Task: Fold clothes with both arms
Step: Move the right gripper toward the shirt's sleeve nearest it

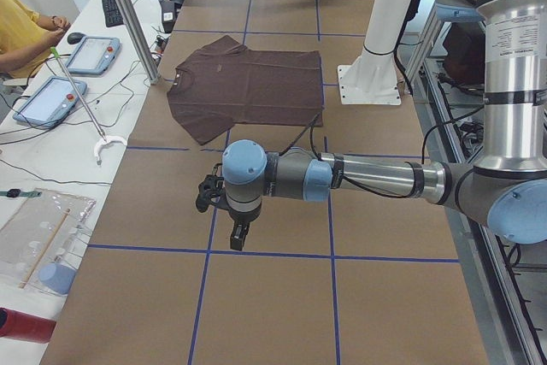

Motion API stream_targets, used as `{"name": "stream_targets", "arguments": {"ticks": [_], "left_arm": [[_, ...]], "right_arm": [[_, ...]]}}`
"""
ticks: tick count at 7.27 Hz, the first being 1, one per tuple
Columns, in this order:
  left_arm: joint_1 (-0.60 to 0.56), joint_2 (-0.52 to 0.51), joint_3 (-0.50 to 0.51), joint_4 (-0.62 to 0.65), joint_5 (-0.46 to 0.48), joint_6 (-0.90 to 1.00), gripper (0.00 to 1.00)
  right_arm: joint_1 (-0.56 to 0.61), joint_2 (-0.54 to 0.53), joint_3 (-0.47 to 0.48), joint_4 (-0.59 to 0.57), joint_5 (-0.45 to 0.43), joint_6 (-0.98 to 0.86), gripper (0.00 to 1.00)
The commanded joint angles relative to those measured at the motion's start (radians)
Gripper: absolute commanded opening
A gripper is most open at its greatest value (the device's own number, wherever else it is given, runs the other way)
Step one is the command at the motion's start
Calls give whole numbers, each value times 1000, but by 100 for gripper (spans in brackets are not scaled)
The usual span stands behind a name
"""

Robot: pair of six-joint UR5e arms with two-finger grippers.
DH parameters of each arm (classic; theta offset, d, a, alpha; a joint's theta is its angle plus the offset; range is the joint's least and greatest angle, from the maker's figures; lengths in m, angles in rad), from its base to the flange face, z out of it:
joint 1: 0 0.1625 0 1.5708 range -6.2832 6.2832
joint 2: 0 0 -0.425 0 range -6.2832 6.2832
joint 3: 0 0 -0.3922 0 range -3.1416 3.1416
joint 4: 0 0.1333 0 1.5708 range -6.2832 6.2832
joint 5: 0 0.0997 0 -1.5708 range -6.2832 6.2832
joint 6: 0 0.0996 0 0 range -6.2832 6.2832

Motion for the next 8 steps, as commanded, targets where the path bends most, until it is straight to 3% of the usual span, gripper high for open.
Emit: {"name": "stream_targets", "arguments": {"ticks": [1, 4, 5, 6, 8], "left_arm": [[-3, 58, -61, 0, 0, 24, 100], [2, 71, -77, -2, 6, 14, 100], [2, 71, -81, -2, 1, 15, 100], [2, 71, -92, -10, 0, 18, 100], [3, 31, -81, -16, 0, 20, 100]], "right_arm": [[-6, 7, 3, 0, 6, 1, 100], [-26, 23, 45, 6, 94, -1, 100], [-109, 59, 51, 88, 156, 77, 100], [-250, 148, 7, 225, 126, 254, 100], [-425, 388, -177, 460, -86, 701, 100]]}}
